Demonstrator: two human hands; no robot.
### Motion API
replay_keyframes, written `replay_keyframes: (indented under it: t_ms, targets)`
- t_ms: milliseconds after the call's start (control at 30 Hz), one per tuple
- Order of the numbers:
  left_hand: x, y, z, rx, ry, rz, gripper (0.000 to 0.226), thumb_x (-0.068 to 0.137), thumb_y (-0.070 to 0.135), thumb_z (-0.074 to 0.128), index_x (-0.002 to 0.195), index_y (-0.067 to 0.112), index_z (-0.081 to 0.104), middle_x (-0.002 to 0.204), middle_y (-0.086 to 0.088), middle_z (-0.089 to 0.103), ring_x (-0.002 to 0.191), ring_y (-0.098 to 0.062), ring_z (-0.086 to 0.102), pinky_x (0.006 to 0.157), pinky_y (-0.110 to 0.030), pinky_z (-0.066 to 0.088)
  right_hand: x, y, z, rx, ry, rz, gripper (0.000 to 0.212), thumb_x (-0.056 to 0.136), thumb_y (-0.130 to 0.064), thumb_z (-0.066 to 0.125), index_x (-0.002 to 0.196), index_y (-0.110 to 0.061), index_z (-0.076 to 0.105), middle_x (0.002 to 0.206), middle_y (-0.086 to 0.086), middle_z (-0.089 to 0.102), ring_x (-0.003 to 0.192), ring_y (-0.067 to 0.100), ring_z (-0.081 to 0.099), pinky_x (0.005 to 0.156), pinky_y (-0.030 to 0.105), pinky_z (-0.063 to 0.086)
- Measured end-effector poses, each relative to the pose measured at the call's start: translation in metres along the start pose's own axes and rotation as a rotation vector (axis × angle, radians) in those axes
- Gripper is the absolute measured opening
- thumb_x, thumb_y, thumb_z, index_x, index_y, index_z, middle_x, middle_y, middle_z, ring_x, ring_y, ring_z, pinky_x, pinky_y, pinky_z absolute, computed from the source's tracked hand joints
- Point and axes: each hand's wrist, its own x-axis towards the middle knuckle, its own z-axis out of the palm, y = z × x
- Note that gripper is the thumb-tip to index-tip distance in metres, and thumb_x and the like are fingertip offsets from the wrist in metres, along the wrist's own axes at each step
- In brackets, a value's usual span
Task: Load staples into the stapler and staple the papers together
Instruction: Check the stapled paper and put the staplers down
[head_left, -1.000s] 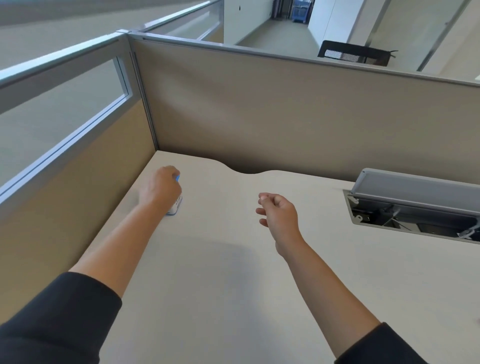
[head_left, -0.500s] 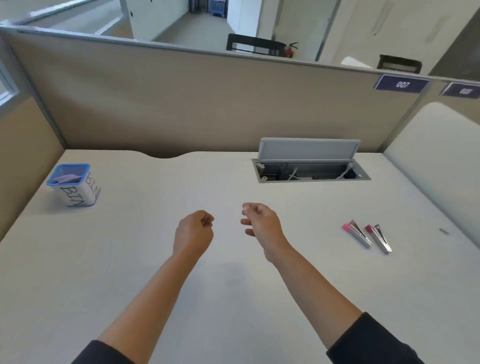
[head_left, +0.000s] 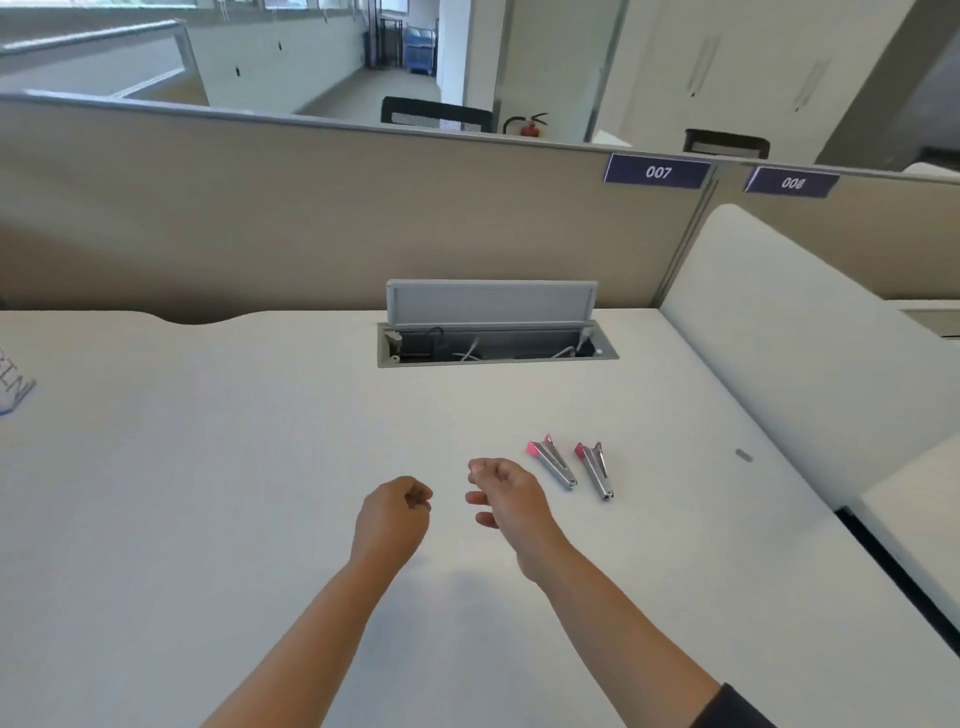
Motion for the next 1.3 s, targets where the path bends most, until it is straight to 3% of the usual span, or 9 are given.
replay_keyframes:
  t_ms: [300, 533, 733, 867, 933, 1033, 1167, 1300]
  targets:
    - [-0.020, 0.071, 0.081, 0.048, -0.001, -0.003, 0.030, 0.083, 0.002, 0.043, 0.097, 0.014, 0.066, 0.100, -0.002, 0.070, 0.090, -0.020, 0.062, 0.074, -0.024, 0.046, 0.014, 0.006, -0.108, 0.044, 0.013, 0.018, 0.015, 0.093, -0.027, 0.051, 0.092, -0.016, 0.061, 0.091, -0.009, 0.059, 0.075, 0.006, 0.060, 0.065, 0.022, 0.048]
    - [-0.009, 0.094, 0.089, 0.101, -0.029, 0.044, 0.029, 0.084, 0.003, 0.043, 0.100, 0.013, 0.066, 0.104, -0.002, 0.069, 0.094, -0.018, 0.061, 0.075, -0.023, 0.044, 0.018, 0.002, -0.125, 0.089, 0.062, -0.002, 0.017, 0.093, -0.028, 0.050, 0.080, -0.027, 0.062, 0.094, -0.011, 0.059, 0.076, 0.009, 0.058, 0.066, 0.023, 0.047]
    - [-0.003, 0.098, 0.091, 0.123, -0.033, 0.118, 0.031, 0.086, 0.004, 0.042, 0.105, 0.013, 0.065, 0.108, -0.002, 0.067, 0.096, -0.020, 0.060, 0.075, -0.022, 0.041, 0.027, -0.002, -0.131, 0.017, 0.155, 0.000, 0.018, 0.092, -0.026, 0.051, 0.077, -0.020, 0.059, 0.084, -0.004, 0.059, 0.074, 0.015, 0.058, 0.062, 0.025, 0.047]
    - [0.001, 0.089, 0.093, 0.182, -0.073, 0.091, 0.035, 0.087, 0.006, 0.041, 0.116, 0.014, 0.058, 0.108, -0.002, 0.064, 0.087, -0.018, 0.056, 0.073, -0.023, 0.041, 0.038, 0.025, -0.146, -0.123, 0.263, 0.051, 0.014, 0.089, -0.022, 0.051, 0.084, -0.010, 0.057, 0.082, 0.004, 0.055, 0.074, 0.021, 0.049, 0.067, 0.032, 0.041]
    - [0.003, 0.086, 0.099, 0.234, -0.131, 0.073, 0.039, 0.087, 0.009, 0.043, 0.125, 0.015, 0.051, 0.115, -0.004, 0.060, 0.097, -0.021, 0.057, 0.077, -0.026, 0.043, 0.046, 0.038, -0.157, -0.205, 0.301, 0.082, 0.008, 0.086, -0.015, 0.053, 0.089, -0.010, 0.059, 0.088, 0.004, 0.058, 0.075, 0.022, 0.051, 0.069, 0.030, 0.042]
    - [0.009, 0.088, 0.116, 0.336, -0.196, 0.087, 0.046, 0.089, 0.016, 0.047, 0.135, 0.014, 0.039, 0.128, -0.010, 0.051, 0.111, -0.026, 0.055, 0.087, -0.030, 0.042, 0.060, 0.051, -0.171, -0.357, 0.340, 0.120, 0.021, 0.084, -0.014, 0.056, 0.104, -0.008, 0.061, 0.096, 0.002, 0.060, 0.089, 0.022, 0.056, 0.078, 0.029, 0.042]
    - [0.021, 0.095, 0.145, 0.311, -0.204, 0.007, 0.059, 0.088, 0.025, 0.055, 0.139, 0.011, 0.029, 0.129, -0.015, 0.043, 0.108, -0.031, 0.056, 0.086, -0.033, 0.043, 0.086, 0.062, -0.181, -0.564, 0.299, 0.148, 0.033, 0.085, -0.018, 0.058, 0.116, -0.007, 0.057, 0.113, 0.008, 0.063, 0.104, 0.025, 0.058, 0.084, 0.029, 0.042]
    - [0.041, 0.101, 0.169, 0.256, -0.157, -0.026, 0.084, 0.073, 0.031, 0.071, 0.140, 0.012, 0.024, 0.126, -0.012, 0.041, 0.114, -0.031, 0.050, 0.087, -0.035, 0.044, 0.112, 0.065, -0.182, -0.729, 0.216, 0.134, 0.044, 0.083, -0.027, 0.059, 0.121, -0.005, 0.052, 0.119, 0.012, 0.060, 0.110, 0.026, 0.055, 0.087, 0.030, 0.041]
